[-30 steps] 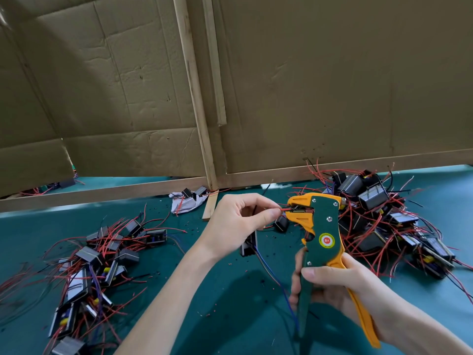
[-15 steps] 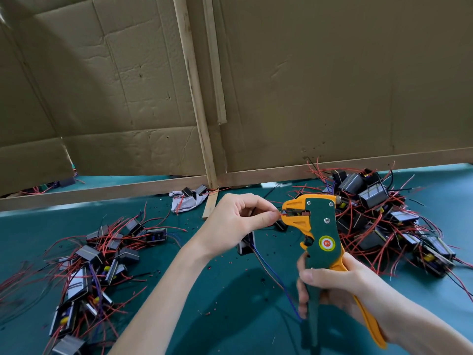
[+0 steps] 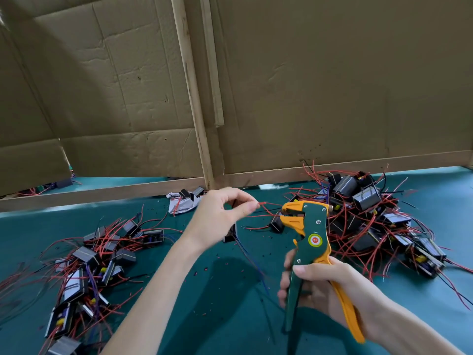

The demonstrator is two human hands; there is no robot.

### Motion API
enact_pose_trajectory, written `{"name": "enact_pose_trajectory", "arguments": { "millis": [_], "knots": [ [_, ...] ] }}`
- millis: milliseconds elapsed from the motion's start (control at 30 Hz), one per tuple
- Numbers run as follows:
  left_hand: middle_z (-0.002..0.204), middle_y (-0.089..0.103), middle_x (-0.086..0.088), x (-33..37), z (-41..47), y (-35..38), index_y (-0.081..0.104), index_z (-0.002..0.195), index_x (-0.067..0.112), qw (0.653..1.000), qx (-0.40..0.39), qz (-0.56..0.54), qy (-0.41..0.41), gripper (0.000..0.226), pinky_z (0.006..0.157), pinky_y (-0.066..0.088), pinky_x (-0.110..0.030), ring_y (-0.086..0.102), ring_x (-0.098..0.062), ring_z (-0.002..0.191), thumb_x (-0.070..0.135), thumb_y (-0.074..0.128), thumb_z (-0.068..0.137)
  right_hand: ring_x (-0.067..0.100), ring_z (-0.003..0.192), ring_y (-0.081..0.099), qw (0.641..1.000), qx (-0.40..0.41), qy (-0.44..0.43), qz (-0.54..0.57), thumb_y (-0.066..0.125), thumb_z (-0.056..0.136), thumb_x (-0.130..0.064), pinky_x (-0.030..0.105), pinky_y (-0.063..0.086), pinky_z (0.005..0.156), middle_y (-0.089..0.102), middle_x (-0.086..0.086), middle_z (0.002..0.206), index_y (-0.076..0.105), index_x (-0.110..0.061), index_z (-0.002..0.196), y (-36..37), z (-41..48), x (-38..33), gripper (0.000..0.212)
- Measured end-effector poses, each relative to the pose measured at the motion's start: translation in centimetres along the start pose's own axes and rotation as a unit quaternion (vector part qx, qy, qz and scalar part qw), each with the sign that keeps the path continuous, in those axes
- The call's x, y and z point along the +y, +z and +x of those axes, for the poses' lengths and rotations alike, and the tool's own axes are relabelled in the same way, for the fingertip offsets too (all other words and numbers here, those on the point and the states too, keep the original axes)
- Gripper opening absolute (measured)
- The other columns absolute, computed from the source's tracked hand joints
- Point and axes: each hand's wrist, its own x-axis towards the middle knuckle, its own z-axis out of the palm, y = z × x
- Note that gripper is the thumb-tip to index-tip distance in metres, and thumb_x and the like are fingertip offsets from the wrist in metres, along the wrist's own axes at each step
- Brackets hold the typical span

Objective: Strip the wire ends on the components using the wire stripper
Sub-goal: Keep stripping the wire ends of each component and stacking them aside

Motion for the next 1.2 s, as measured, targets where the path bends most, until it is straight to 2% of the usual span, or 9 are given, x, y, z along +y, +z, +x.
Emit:
{"name": "enact_pose_trajectory", "arguments": {
  "millis": [333,533,667,767,867,933,1033,1100,1200],
  "knots": [
    [0.078,0.064,0.001,4.7,7.3,2.2,0.066,0.089,0.013,0.944,0.291,-0.138,0.075,0.008,0.065,0.056,-0.029,0.060,-0.003,0.063,0.012,0.060,0.094,0.042,0.077,0.067,0.991,0.088,0.077,0.071,0.091,0.038,-0.007,0.049,0.057,0.072,0.064,0.027,0.084,0.073,-0.001,0.079,-1.4,1.0,0.6,0.045],
    [0.084,0.061,-0.006,5.3,9.6,10.9,0.058,0.095,0.007,0.940,0.136,-0.307,-0.056,0.013,0.090,0.054,-0.042,0.062,-0.020,0.080,-0.004,0.052,0.093,0.045,0.078,0.067,0.987,0.078,0.119,0.072,0.090,0.038,-0.005,0.051,0.057,0.073,0.064,0.030,0.086,0.072,0.003,0.080,-1.6,1.0,0.8,0.047],
    [0.100,0.058,-0.013,4.9,8.2,13.8,0.048,0.130,0.003,0.976,-0.096,-0.161,-0.115,0.036,0.090,0.048,-0.041,0.055,-0.021,0.090,0.000,0.048,0.094,0.045,0.075,0.068,0.984,0.089,0.124,0.091,0.091,0.032,-0.002,0.051,0.057,0.069,0.065,0.032,0.085,0.071,0.005,0.078,-1.7,1.1,0.8,0.051],
    [0.103,0.061,-0.008,5.0,7.1,12.5,0.038,0.143,0.019,0.990,-0.111,-0.042,-0.072,0.049,0.071,0.046,-0.029,0.054,-0.014,0.072,0.008,0.045,0.095,0.044,0.074,0.068,0.982,0.102,0.120,0.101,0.089,0.032,0.000,0.051,0.057,0.067,0.064,0.031,0.084,0.071,0.006,0.078,-1.7,1.2,0.7,0.050],
    [0.075,0.062,-0.003,4.9,5.9,9.8,0.043,0.140,0.027,0.991,-0.132,-0.012,-0.025,0.050,0.052,0.039,-0.017,0.042,-0.003,0.044,0.010,0.048,0.093,0.043,0.071,0.068,0.983,0.109,0.117,0.094,0.078,0.045,0.000,0.050,0.058,0.065,0.065,0.029,0.082,0.071,0.004,0.075,-1.6,1.2,0.5,0.031],
    [0.069,0.063,0.001,4.2,5.0,7.0,0.061,0.125,0.025,0.990,-0.141,0.002,-0.016,0.035,0.062,0.045,-0.018,0.050,-0.005,0.055,0.013,0.053,0.093,0.042,0.070,0.068,0.983,0.111,0.115,0.086,0.069,0.051,0.008,0.050,0.058,0.064,0.065,0.029,0.081,0.071,0.004,0.072,-1.5,1.2,0.5,0.022],
    [0.106,0.070,-0.007,0.9,4.1,1.7,0.068,0.113,0.019,0.987,-0.102,0.100,-0.069,0.034,0.087,0.051,-0.027,0.065,-0.019,0.097,0.002,0.047,0.093,0.042,0.069,0.068,0.983,0.123,0.107,0.080,0.070,0.054,-0.001,0.049,0.058,0.063,0.065,0.028,0.080,0.072,0.004,0.070,-1.2,1.2,0.5,0.016],
    [0.122,0.064,-0.005,-2.6,3.3,-2.1,0.064,0.120,0.018,0.941,-0.078,0.291,-0.156,0.045,0.084,0.044,-0.021,0.060,-0.023,0.111,-0.005,0.040,0.090,0.042,0.071,0.068,0.983,0.127,0.106,0.075,0.069,0.057,-0.004,0.050,0.058,0.064,0.065,0.028,0.081,0.072,0.003,0.070,-1.2,1.2,0.6,0.015],
    [0.130,0.056,-0.005,-7.5,1.5,-6.8,0.057,0.125,0.019,0.803,-0.062,0.522,-0.282,0.039,0.098,0.038,-0.038,0.049,-0.026,0.122,0.004,0.045,0.092,0.043,0.073,0.068,0.983,0.125,0.112,0.073,0.070,0.058,-0.003,0.050,0.058,0.066,0.065,0.029,0.083,0.072,0.003,0.073,-1.2,1.2,0.6,0.016]
  ]
}}
